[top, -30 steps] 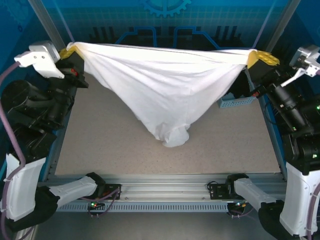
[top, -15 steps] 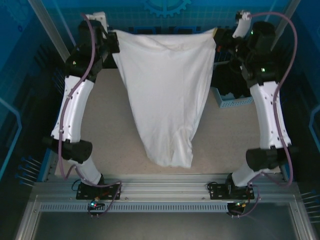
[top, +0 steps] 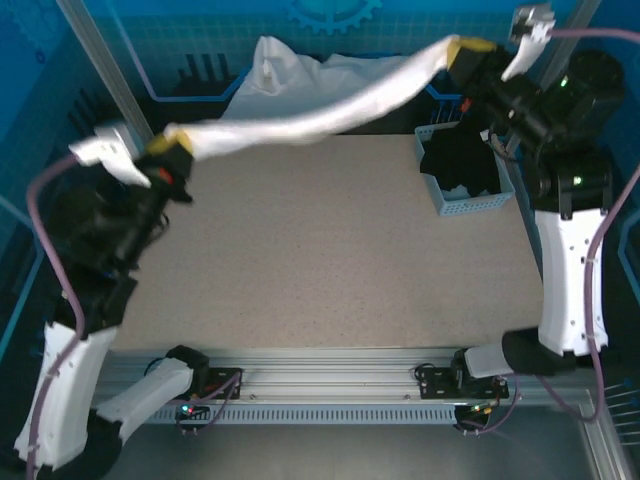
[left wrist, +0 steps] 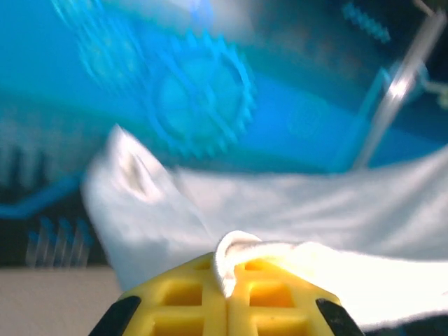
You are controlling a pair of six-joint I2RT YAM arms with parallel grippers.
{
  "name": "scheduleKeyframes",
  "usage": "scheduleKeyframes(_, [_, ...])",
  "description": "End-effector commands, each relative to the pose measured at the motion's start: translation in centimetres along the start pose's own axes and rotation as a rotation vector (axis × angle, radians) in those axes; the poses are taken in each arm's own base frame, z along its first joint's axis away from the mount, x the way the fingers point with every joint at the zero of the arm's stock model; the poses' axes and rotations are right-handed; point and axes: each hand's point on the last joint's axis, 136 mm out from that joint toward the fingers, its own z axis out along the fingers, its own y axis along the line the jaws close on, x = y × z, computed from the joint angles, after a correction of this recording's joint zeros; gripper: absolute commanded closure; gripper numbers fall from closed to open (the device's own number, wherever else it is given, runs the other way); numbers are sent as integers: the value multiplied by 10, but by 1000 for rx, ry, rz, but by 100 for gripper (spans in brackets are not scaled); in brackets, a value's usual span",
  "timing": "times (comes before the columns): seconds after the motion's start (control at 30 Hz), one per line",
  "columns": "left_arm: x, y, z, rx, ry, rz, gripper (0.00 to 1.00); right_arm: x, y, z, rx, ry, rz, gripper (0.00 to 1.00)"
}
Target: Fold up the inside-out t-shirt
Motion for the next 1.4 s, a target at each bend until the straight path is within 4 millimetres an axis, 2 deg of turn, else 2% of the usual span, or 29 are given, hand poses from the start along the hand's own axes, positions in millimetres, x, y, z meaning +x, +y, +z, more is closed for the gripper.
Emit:
scheduleKeyframes(0.0, [165, 10, 26, 37, 363, -115, 100, 129, -34, 26, 40, 293, 97, 100])
scheduleKeyframes(0.03, [211, 12, 23, 37, 467, -136, 100, 161, -41, 28, 47, 349, 127, 100])
scheduleKeyframes(0.1, [286, 11, 13, 43, 639, -141, 99, 220, -50, 33, 58, 452, 187, 100])
scheduleKeyframes(0.13, [319, 13, 7, 24, 712, -118, 98, 249, -52, 35, 56, 508, 215, 100])
scheduleKeyframes(0.2, [366, 20, -4, -9, 832, -74, 92, 303, -58, 36, 73, 627, 251, 100])
scheduleKeyframes(0.23, [384, 25, -8, -29, 887, -56, 84, 329, -62, 35, 85, 684, 267, 100])
scheduleKeyframes(0.3, [405, 29, -12, -51, 969, -11, 70, 365, -70, 31, 104, 767, 296, 100])
scheduleKeyframes(0.4, [412, 26, -7, -52, 1005, 67, 50, 397, -78, 24, 131, 843, 306, 100])
scheduleKeyframes(0.43, [410, 24, -4, -47, 1003, 87, 44, 401, -79, 23, 134, 852, 306, 100])
scheduleKeyframes(0.53, [405, 17, 8, -34, 989, 132, 36, 401, -82, 20, 146, 858, 295, 100])
scheduleKeyframes(0.73, [401, 32, 24, -174, 1015, 220, 34, 385, -93, 14, 198, 831, 269, 99])
scheduleKeyframes(0.87, [416, 7, 18, -29, 1080, 218, 32, 384, -96, 11, 210, 822, 274, 96])
scheduleKeyframes(1.0, [440, -10, 10, 32, 1159, 342, 31, 384, -96, 11, 195, 819, 300, 95])
scheduleKeyframes(1.1, [455, -1, 4, -21, 1227, 411, 34, 382, -96, 10, 192, 814, 309, 95])
scheduleKeyframes(1.23, [462, 13, -10, -79, 1278, 424, 39, 379, -98, 8, 198, 814, 303, 94])
scheduleKeyframes(1.37, [465, 22, -17, -98, 1282, 431, 51, 379, -100, 8, 204, 809, 301, 94])
